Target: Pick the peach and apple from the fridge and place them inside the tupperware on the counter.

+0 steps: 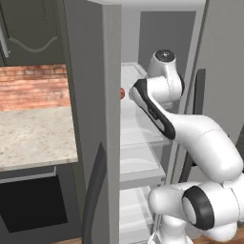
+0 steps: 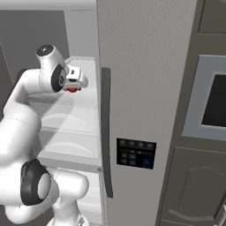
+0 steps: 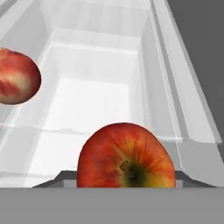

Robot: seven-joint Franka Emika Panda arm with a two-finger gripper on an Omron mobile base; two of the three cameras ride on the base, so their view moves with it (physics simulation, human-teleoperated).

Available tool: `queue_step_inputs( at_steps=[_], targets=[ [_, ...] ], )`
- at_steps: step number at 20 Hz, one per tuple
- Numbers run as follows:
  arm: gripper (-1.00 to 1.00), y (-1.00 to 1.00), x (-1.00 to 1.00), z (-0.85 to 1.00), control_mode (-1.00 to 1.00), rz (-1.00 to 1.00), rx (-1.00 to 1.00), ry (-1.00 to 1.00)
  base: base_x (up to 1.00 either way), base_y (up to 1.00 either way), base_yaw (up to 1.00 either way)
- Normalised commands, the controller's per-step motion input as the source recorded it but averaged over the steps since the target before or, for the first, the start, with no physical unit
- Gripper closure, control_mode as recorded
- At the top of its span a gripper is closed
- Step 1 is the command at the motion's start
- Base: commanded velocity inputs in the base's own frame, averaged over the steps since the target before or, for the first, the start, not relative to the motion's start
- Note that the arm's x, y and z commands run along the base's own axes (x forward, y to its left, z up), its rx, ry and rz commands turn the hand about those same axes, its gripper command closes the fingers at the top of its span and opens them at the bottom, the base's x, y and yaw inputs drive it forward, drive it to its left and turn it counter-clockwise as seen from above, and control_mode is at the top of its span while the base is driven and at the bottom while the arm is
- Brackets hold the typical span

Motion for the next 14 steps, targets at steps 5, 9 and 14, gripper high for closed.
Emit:
queue_step_inputs(
  at_steps=[5,9,14],
  targets=[
    [1.0,0.0,-1.0,0.11,-1.0,0.0,0.0,-0.28,0.0,0.0,0.0],
    [1.0,-0.01,-0.92,0.34,-1.0,0.04,0.0,-0.1,0.0,0.0,0.0],
    [1.0,-0.02,-0.82,0.48,-1.0,0.1,0.0,0.03,0.0,0.0,0.0]
  ],
)
